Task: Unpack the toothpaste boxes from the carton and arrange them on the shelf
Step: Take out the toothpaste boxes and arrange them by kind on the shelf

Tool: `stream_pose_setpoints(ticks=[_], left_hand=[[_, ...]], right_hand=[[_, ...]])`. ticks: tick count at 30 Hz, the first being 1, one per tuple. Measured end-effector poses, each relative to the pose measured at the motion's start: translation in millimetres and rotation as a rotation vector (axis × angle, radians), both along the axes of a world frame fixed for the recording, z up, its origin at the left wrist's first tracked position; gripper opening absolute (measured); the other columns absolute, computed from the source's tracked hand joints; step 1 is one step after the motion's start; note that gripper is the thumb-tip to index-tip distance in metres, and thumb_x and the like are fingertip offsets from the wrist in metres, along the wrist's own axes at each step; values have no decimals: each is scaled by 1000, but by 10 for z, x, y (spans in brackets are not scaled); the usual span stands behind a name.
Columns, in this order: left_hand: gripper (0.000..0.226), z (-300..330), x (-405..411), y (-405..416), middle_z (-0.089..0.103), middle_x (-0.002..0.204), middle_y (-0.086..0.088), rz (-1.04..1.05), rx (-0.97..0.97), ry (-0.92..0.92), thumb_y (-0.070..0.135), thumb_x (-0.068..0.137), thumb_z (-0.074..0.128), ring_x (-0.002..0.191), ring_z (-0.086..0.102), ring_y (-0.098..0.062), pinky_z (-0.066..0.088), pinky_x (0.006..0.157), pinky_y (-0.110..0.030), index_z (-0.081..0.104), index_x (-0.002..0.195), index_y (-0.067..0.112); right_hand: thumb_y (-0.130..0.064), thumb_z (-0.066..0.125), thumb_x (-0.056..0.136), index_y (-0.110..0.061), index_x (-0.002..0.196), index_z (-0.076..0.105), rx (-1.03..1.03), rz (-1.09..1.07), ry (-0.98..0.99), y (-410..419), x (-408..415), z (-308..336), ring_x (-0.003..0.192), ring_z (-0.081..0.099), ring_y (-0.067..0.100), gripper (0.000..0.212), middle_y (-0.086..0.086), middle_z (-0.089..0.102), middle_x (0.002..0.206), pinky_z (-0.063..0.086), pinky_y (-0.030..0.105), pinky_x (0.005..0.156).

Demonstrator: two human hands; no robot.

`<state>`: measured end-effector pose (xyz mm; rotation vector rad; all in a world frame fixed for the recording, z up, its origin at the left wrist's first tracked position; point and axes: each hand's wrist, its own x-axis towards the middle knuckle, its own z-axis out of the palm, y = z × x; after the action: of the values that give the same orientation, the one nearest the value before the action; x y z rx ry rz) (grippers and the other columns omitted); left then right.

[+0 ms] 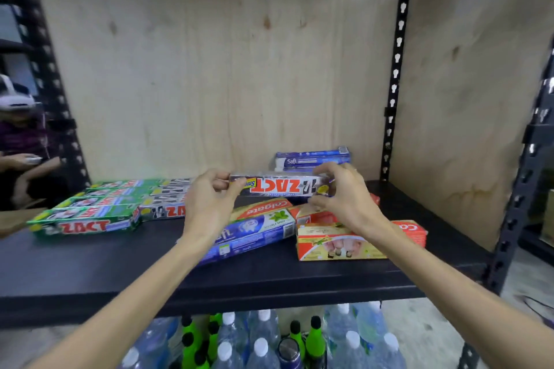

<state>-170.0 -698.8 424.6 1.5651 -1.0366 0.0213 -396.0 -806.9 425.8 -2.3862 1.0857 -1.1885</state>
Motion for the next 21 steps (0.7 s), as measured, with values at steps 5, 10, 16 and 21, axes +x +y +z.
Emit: stream_pose_setpoints(ticks=[5,10,16,21], left_hand=[[24,-197,416,670,66,88,13,85,19,-91,48,87,70,84,62,-8,52,82,-39,66,95,26],[30,-266,669,1054,66,97,14,41,39,-29,52,91,63,94,61,-2,44,75,-21,58,101,24],[37,-264,837,1136,66,95,17,-49,134,57,62,89,56,90,60,6,42,71,-14,58,107,30],[35,-383,926,1076,67,101,17,-107,198,35,49,94,58,94,59,7,42,74,-12,58,125,31]], right_hand=[[-38,88,68,-31,115,62,-25,95,130,369,430,-54,95,54,16,54,-3,55,101,46,29,81],[-41,78,81,-26,130,59,-57,184,204,629,697,-33,107,51,13,55,-2,52,116,41,26,95],[-34,64,94,-19,132,56,-45,170,232,712,856,0,110,57,16,41,4,62,124,47,29,94],[-40,59,96,-19,134,57,0,130,192,649,850,-27,113,59,15,43,1,65,127,48,27,92]])
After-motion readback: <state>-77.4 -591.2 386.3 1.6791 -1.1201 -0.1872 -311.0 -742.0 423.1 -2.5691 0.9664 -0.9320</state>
